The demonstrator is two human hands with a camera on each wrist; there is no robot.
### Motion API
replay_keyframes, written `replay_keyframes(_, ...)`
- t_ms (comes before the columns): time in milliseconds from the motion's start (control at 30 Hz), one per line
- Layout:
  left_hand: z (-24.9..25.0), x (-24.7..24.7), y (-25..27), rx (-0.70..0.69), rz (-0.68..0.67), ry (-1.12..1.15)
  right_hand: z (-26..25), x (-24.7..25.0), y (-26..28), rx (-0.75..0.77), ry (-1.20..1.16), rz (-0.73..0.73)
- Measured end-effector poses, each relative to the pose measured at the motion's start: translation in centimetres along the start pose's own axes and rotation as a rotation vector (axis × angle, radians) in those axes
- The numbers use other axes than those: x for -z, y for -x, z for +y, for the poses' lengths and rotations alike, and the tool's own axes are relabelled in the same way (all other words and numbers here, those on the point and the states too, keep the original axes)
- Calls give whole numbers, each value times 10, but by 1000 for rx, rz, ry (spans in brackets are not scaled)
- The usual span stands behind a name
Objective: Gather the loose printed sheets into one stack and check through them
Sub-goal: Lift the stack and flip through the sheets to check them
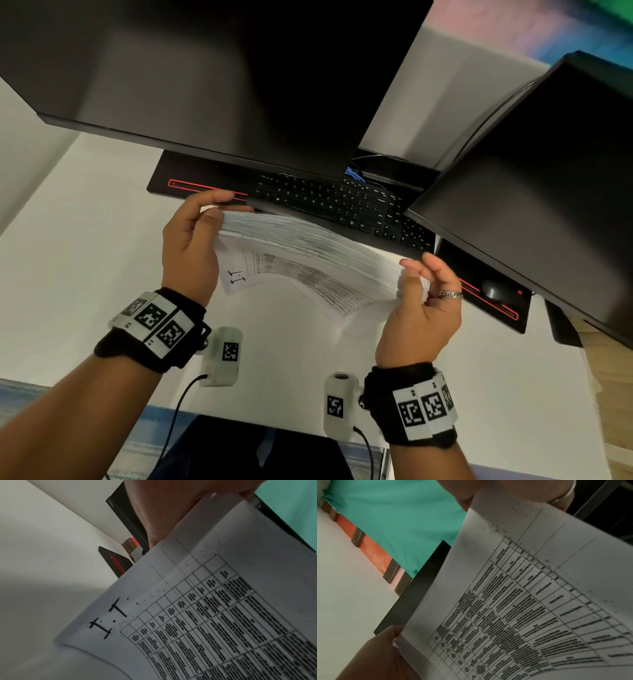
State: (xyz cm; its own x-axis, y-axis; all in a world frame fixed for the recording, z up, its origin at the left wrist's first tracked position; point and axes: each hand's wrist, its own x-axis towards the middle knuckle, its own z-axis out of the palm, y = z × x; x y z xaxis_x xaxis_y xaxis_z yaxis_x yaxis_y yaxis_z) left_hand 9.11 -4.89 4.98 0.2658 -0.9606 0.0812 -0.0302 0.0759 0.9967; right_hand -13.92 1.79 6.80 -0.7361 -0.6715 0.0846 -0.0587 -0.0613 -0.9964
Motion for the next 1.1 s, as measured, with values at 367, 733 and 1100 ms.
replay_keyframes(367,-2,1,-5,25,-45,-48,-1,4,-7,-61,-80,6)
replay_keyframes(733,-6,4,-5,-30,-89,-117,6,2,-8,19,22,-31)
replay_keyframes(1100,-7,-4,-2,-115,54,-224,19,14,1,219,116,-172)
